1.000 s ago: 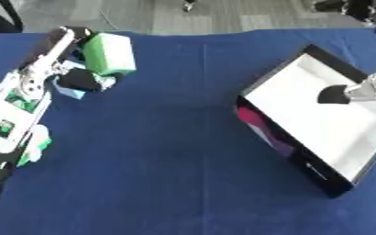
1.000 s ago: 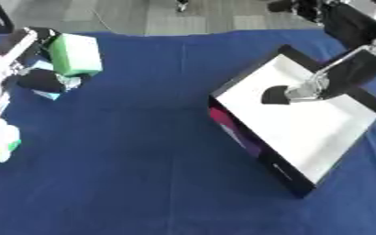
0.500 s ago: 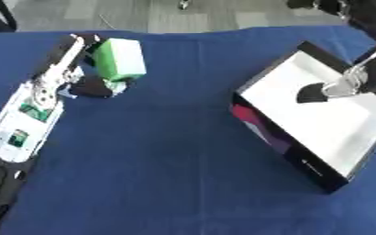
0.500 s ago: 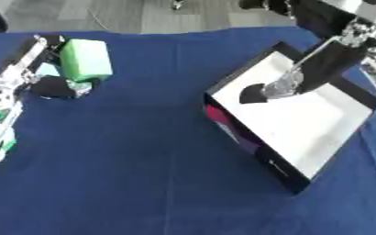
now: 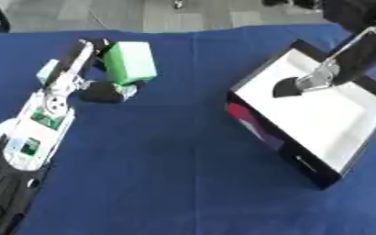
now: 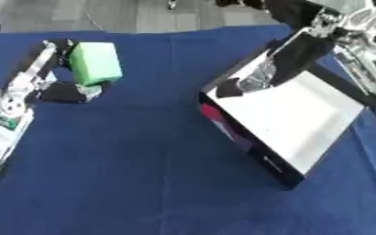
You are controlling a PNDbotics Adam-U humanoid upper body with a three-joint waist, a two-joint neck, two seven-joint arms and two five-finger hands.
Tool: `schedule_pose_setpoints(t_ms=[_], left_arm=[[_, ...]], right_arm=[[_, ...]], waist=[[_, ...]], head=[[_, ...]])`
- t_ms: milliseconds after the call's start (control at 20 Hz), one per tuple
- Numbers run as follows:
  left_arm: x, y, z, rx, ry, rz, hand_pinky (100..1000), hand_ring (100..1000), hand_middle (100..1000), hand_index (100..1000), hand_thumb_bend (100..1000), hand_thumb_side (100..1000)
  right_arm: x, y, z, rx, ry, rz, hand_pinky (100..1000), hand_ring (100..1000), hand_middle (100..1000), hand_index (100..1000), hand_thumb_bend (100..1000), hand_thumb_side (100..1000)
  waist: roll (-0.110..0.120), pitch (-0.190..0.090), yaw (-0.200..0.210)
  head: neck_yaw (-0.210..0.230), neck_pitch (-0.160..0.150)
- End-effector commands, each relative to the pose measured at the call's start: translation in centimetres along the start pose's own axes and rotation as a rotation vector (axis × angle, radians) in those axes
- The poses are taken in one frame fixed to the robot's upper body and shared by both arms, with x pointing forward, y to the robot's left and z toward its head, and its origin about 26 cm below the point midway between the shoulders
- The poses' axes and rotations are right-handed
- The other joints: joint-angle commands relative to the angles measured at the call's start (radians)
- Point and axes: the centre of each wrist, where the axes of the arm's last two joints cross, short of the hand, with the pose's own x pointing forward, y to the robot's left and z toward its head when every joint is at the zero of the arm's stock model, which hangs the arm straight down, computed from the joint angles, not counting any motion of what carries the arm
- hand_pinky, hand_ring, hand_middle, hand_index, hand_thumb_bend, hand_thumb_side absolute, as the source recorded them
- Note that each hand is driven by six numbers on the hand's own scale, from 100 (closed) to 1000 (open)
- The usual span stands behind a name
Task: Pick up the objects with one hand, pass them to the other hand, and then place them into the box on the other side of the table.
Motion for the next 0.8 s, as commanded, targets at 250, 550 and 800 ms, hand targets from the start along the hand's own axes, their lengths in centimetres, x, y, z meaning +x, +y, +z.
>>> schedule_pose_setpoints(t_ms=[250,550,800], left_arm=[[2.0,-1.7,-0.6,0.008,-0.093,0.055,656,649,444,572,100,108],[3.5,-3.4,-1.0,-0.005,-0.149,0.085,656,647,444,573,100,121],[4.6,-4.6,-1.2,-0.042,-0.201,0.137,663,646,443,567,100,165]], right_arm=[[-0.2,-0.3,-0.8,0.008,0.049,0.01,940,920,900,924,661,100],[-1.1,-0.2,-1.4,0.019,0.086,0.016,940,921,900,920,659,100],[-2.0,-0.2,-1.8,0.018,0.117,0.018,937,915,892,904,655,100]], waist=[[-0.006,-0.044,0.019],[0.003,-0.045,0.044],[0.014,-0.047,0.063]], head=[[-0.037,0.006],[-0.052,0.011],[-0.069,0.018]])
